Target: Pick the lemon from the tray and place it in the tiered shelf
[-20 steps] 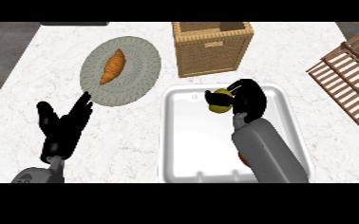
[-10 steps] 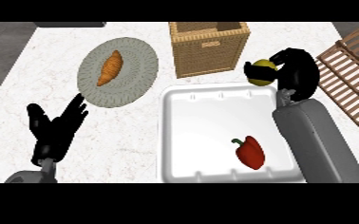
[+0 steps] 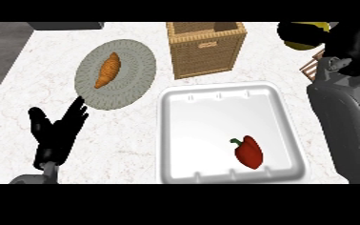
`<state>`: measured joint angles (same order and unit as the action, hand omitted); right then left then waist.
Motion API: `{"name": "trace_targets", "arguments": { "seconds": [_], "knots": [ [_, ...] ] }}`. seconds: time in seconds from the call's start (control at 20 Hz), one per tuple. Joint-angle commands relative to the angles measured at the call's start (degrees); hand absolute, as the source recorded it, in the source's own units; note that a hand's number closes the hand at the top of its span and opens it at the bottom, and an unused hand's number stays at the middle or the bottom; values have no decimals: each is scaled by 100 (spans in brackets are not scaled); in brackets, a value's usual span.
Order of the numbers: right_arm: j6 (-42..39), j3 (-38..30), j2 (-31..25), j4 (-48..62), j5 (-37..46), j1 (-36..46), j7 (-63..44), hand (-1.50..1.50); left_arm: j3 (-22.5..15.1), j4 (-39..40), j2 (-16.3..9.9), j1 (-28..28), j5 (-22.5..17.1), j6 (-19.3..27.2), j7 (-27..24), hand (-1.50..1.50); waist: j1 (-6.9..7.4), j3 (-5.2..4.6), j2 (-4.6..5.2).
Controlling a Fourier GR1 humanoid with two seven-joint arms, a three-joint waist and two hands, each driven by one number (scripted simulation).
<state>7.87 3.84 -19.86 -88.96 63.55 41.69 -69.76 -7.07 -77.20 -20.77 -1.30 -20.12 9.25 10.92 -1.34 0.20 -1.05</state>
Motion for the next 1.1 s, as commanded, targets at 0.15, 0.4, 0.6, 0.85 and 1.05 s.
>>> {"name": "trace_targets", "arguments": {
  "seconds": [0.15,0.4,0.6,0.85,1.05],
  "knots": [
    [-1773,-735,-551,-662,154,664,-1121,150,6,163,89,16,7,-15,77,0,-54,-36,22],
    [-2241,-1589,-1103,-375,-6,1354,-805,150,-87,57,157,-6,63,29,245,0,25,-34,51],
    [-2486,-2045,-1493,-423,-47,1434,-441,150,24,84,56,38,42,-149,115,0,40,-29,61],
    [-2819,-2480,-1888,-113,-208,1471,9,150,94,272,134,-4,67,-167,60,0,61,-29,82],
    [-2696,-2976,-2065,319,-489,1080,649,150,217,174,-29,-34,-35,-337,267,0,81,-21,90]
  ]
}}
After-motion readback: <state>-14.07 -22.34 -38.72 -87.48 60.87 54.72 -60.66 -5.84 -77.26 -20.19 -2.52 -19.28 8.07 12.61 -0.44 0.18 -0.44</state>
